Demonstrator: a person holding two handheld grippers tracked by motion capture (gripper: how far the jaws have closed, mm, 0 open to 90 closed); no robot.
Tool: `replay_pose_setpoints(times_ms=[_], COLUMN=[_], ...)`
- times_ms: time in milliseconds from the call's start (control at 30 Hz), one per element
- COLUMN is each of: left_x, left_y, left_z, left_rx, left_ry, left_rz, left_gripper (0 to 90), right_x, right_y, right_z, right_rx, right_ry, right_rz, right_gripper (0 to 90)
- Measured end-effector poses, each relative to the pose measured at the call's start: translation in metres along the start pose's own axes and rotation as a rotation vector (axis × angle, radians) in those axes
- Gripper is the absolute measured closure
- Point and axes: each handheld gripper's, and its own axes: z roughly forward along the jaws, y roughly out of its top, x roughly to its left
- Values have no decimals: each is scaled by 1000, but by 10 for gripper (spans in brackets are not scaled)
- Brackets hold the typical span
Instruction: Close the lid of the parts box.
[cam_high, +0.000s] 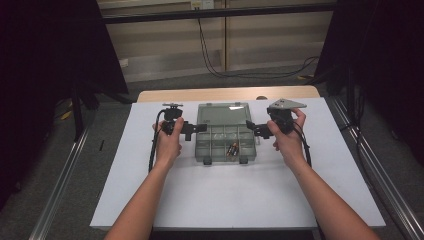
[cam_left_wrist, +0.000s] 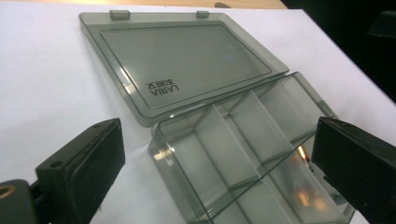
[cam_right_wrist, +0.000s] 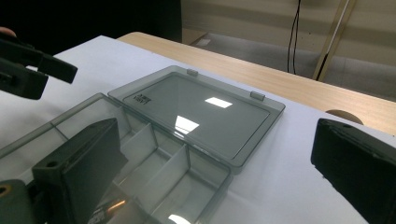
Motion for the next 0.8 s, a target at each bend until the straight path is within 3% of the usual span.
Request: replay_pose_setpoints(times_ms=[267,333,567,800], left_x=[16,19,24,29], left_y=[2,3,9,11], left_z=[10,12,23,37], left_rx=[-8,-2,-8,22], left_ry=[-34,-30,-8,22], left_rz=[-87,-101,-163,-187], left_gripper=[33,45,109,156], right_x=[-10,-11,-18,-28], right_y=[2,2,0,-1], right_z=[16,21,35,46], right_rx=[17,29,47,77], right_ry=[-2,1,34,53], right_rz=[47,48,118,196], right_gripper=[0,7,51,119])
